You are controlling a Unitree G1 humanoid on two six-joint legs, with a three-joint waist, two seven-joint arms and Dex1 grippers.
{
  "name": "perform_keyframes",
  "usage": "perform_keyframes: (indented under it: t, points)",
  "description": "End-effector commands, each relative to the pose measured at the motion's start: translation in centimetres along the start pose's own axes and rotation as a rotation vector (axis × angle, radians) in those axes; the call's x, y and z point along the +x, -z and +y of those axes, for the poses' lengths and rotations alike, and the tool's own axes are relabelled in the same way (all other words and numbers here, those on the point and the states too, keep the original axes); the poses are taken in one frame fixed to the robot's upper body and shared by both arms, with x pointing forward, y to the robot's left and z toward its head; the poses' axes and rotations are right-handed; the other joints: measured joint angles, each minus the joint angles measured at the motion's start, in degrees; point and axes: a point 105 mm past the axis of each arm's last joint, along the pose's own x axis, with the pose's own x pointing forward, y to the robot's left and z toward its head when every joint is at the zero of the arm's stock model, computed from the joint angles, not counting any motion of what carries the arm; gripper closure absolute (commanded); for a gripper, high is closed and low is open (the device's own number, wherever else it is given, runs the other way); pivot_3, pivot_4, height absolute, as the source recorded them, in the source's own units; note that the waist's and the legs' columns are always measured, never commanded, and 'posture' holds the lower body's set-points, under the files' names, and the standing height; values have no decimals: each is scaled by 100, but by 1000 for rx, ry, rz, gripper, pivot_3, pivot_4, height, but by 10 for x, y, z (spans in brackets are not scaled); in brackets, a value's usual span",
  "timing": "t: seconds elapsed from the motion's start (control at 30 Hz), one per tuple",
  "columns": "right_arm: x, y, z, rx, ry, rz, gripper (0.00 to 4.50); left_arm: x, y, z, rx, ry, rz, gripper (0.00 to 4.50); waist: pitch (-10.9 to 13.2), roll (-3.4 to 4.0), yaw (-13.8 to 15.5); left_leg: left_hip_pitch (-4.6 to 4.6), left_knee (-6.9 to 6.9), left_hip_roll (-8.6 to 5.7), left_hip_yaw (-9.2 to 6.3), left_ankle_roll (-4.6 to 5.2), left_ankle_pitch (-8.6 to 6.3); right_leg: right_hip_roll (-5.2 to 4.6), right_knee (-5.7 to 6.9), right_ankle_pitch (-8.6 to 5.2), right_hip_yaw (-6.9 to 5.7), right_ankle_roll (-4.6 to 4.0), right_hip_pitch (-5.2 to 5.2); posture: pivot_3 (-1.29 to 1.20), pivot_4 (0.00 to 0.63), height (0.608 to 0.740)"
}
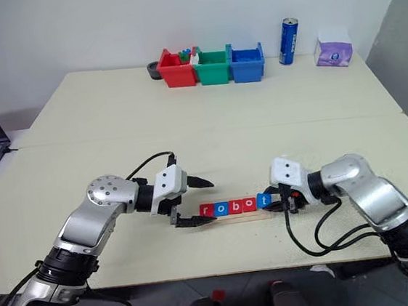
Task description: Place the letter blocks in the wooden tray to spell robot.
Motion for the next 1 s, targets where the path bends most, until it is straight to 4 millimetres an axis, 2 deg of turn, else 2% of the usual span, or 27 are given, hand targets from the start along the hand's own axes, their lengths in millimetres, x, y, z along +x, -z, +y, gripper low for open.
perform_keyframes:
  t: [0.03, 0.2, 0.67, 1.0]
  points:
    - [3, -7, -7, -74, -2, 21, 3037, -3, -7, 1, 42, -11, -11, 0, 0, 0, 6, -1, 1, 0, 0, 0, 0, -1, 0, 0, -1, 0, 0, 0, 150, 740]
    - [9, -3, -10, -107, -22, 57, 3037, -4, -7, 0, 42, -13, -10, 0, 0, 0, 1, -1, 0, 1, -1, 0, 0, -1, 1, 0, -3, 0, -1, 0, 150, 740]
    - [13, -2, -9, -123, -77, 67, 3037, -3, -7, 0, 42, -20, -15, 0, 0, 0, 0, 0, 0, 2, -2, 0, 0, -1, 3, 1, -3, -1, -1, 0, 150, 740]
    - [15, -1, -16, -122, -76, 84, 3037, -2, -8, 1, 46, -24, -17, 0, 0, 0, -1, 1, 0, 2, -2, 0, 0, -1, 4, 1, -3, -1, -1, 0, 150, 740]
